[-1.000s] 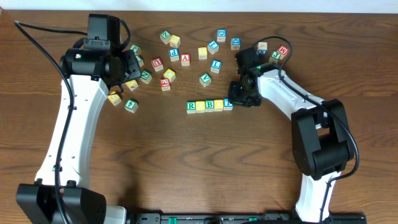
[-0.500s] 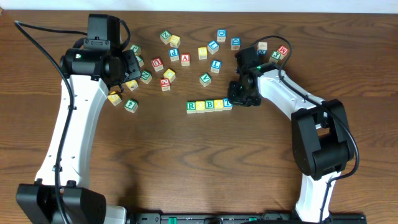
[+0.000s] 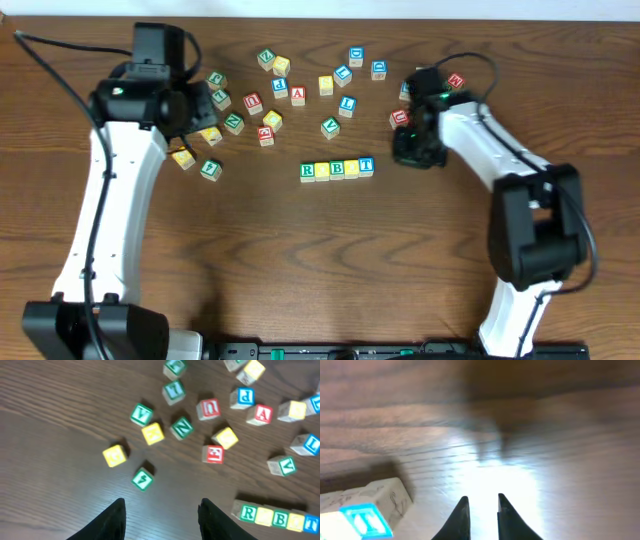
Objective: Spell out ROBOT
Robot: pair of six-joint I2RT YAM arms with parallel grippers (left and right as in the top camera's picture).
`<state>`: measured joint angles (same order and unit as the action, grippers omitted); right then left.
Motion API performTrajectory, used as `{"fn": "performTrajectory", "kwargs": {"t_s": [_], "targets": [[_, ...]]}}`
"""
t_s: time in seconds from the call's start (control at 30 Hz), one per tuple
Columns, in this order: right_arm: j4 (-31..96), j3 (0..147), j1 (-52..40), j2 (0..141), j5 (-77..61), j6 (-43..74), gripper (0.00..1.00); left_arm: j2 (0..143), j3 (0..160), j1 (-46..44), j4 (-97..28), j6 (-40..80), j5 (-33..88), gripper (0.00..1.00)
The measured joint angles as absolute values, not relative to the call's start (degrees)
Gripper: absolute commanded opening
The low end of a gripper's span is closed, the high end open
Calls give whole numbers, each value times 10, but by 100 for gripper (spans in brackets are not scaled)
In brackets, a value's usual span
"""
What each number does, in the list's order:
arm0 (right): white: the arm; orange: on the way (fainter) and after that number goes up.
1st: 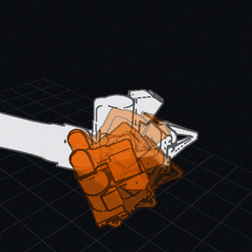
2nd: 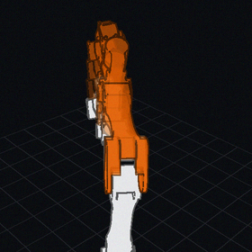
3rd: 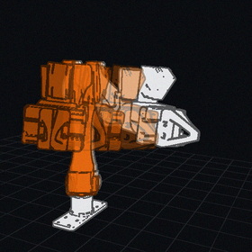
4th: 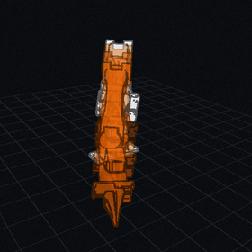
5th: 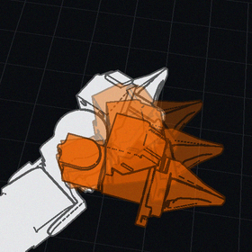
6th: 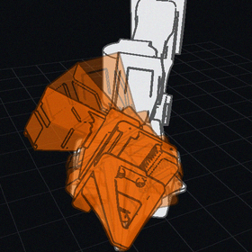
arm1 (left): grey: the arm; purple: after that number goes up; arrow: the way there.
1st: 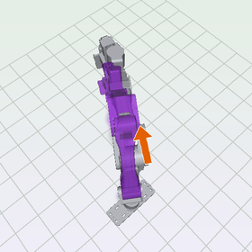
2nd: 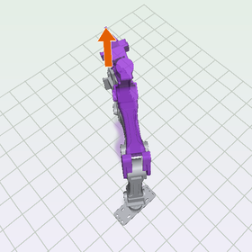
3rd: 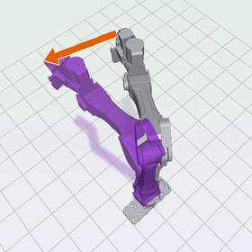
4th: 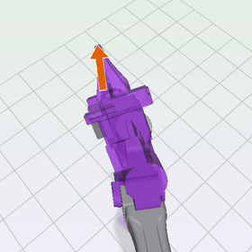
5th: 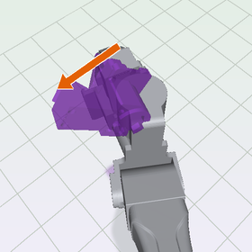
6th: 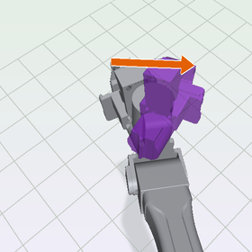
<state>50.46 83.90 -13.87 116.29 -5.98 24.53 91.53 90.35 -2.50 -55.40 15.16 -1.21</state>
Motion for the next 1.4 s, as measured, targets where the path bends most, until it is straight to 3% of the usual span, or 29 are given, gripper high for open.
{"fn": "performTrajectory", "kwargs": {"t_s": [0.03,0.1,0.17,0.27,0.37,0.73,1.17,1.27,1.4], "targets": [[511,840,-131,1151,-57,239,19,910,903,-16,-552,149,-14,64],[525,844,-114,1117,-55,225,25,896,903,3,-550,150,-17,99],[540,850,-104,1078,-53,211,36,878,903,18,-552,144,-20,98],[561,859,-98,1006,-51,191,62,859,903,25,-556,147,-20,98],[578,863,-98,927,-51,179,99,858,903,24,-556,147,-20,98],[618,867,-98,682,-41,171,99,858,903,24,-557,147,-20,98],[637,868,-98,601,-24,153,99,858,903,24,-557,147,-20,98],[614,864,-98,600,-7,141,99,858,903,24,-557,147,-20,98],[491,809,-92,575,7,100,99,858,903,24,-557,147,-21,98]]}}
